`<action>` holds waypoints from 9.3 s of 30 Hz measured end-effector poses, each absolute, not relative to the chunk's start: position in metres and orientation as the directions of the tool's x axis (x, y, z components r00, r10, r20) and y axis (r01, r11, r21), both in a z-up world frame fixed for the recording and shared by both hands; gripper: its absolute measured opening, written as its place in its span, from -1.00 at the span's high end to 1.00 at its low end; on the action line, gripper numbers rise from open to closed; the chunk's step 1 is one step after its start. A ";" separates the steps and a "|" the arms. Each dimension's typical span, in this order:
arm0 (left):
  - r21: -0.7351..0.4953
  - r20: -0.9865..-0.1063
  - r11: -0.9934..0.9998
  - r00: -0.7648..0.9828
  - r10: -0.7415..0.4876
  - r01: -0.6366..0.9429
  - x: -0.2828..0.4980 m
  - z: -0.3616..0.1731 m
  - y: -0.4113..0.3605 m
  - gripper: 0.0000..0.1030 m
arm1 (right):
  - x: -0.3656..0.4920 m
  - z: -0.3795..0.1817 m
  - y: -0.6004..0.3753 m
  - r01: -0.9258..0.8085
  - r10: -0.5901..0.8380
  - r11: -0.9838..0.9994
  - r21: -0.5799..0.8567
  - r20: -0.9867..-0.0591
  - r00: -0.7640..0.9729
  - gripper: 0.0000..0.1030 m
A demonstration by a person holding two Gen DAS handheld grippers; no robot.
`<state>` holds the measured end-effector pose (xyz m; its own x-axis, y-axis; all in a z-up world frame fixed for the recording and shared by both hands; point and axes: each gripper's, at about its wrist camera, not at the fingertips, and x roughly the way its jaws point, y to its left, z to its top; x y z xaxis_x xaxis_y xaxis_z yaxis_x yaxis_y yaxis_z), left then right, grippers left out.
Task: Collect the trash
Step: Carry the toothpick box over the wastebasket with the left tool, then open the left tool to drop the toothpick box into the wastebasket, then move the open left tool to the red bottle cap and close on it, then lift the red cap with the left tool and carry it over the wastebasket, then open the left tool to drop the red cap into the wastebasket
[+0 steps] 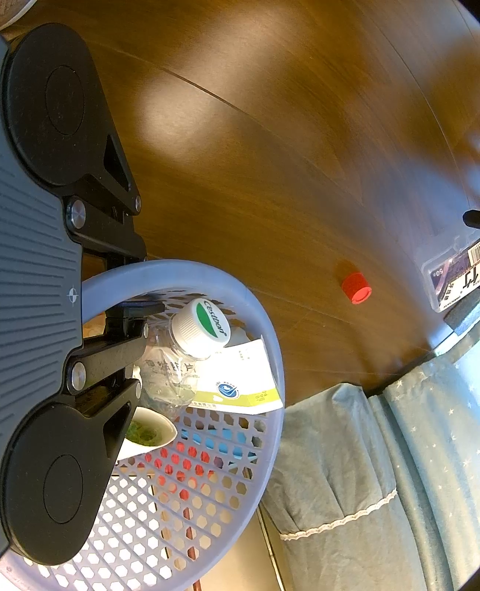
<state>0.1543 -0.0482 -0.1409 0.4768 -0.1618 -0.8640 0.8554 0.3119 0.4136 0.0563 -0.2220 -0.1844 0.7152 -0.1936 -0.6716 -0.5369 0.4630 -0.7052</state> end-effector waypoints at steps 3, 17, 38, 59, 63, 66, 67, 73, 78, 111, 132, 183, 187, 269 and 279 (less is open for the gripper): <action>0.435 -0.853 0.280 0.491 -0.174 0.856 0.152 -0.135 -0.054 0.00 | 0.056 -0.184 -0.222 -0.537 -0.194 0.463 -0.705 -0.672 0.715 0.99; 0.544 -0.761 0.109 0.543 -0.354 0.832 0.159 -0.085 -0.149 0.00 | 0.056 -0.185 -0.221 -0.539 -0.189 0.463 -0.704 -0.672 0.716 0.99; 0.477 -0.713 0.140 0.476 -0.515 0.867 0.175 -0.068 -0.218 -0.25 | 0.054 -0.185 -0.221 -0.516 -0.177 0.491 -0.702 -0.660 0.730 0.99; 0.439 -0.824 0.349 0.526 -0.211 0.828 0.198 -0.130 -0.051 -0.27 | 0.064 -0.170 -0.223 -0.487 -0.184 0.551 -0.678 -0.667 0.722 0.99; 0.438 -0.827 0.353 0.524 -0.202 0.827 0.199 -0.136 -0.047 -0.27 | 0.063 -0.170 -0.223 -0.488 -0.184 0.550 -0.677 -0.669 0.720 0.99; 0.434 -0.831 0.366 0.523 -0.190 0.823 0.204 -0.140 -0.046 -0.27 | 0.063 -0.170 -0.224 -0.491 -0.183 0.547 -0.678 -0.670 0.720 0.99; 0.428 -0.833 0.376 0.520 -0.187 0.822 0.206 -0.141 -0.045 -0.27 | 0.062 -0.170 -0.224 -0.490 -0.183 0.548 -0.678 -0.669 0.721 0.99; 0.417 -0.841 0.389 0.511 -0.177 0.821 0.213 -0.147 -0.048 -0.27 | 0.063 -0.171 -0.224 -0.488 -0.181 0.551 -0.677 -0.668 0.721 0.99; 0.420 -0.841 0.398 0.515 -0.167 0.816 0.221 -0.150 -0.047 -0.27 | 0.064 -0.170 -0.225 -0.487 -0.180 0.553 -0.675 -0.668 0.722 0.99; 0.377 -0.864 0.403 0.474 -0.172 0.834 0.253 -0.175 -0.049 -0.27 | 0.068 -0.169 -0.223 -0.503 -0.177 0.536 -0.678 -0.673 0.718 0.99; 0.204 -0.896 0.536 0.377 -0.234 0.819 0.322 -0.204 -0.078 -0.07 | 0.070 -0.166 -0.223 -0.507 -0.163 0.537 -0.674 -0.673 0.721 0.99; 0.258 -0.915 0.408 0.357 -0.188 0.876 0.298 -0.169 -0.053 0.45 | 0.081 -0.135 -0.214 -0.498 -0.102 0.607 -0.619 -0.682 0.724 1.00; 0.262 -0.909 0.411 0.366 -0.197 0.873 0.295 -0.160 -0.048 0.45 | 0.085 -0.127 -0.202 -0.500 -0.062 0.615 -0.610 -0.670 0.740 1.00; 0.141 -0.808 0.569 0.426 -0.407 0.810 0.229 0.038 -0.037 -0.15 | 0.073 -0.064 -0.147 -0.651 0.432 0.714 -0.259 -0.568 0.700 0.16; 0.052 -0.786 0.710 0.468 -0.405 0.702 0.209 0.059 -0.003 -0.29 | 0.071 -0.049 -0.146 -0.677 0.420 0.686 -0.266 -0.616 0.667 0.15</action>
<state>0.2089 -0.0025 0.0589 0.4676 -0.4045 -0.7859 0.7021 0.7102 0.0521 0.0708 -0.1462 -0.0494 0.6669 0.4197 -0.6158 -0.6773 0.6860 -0.2660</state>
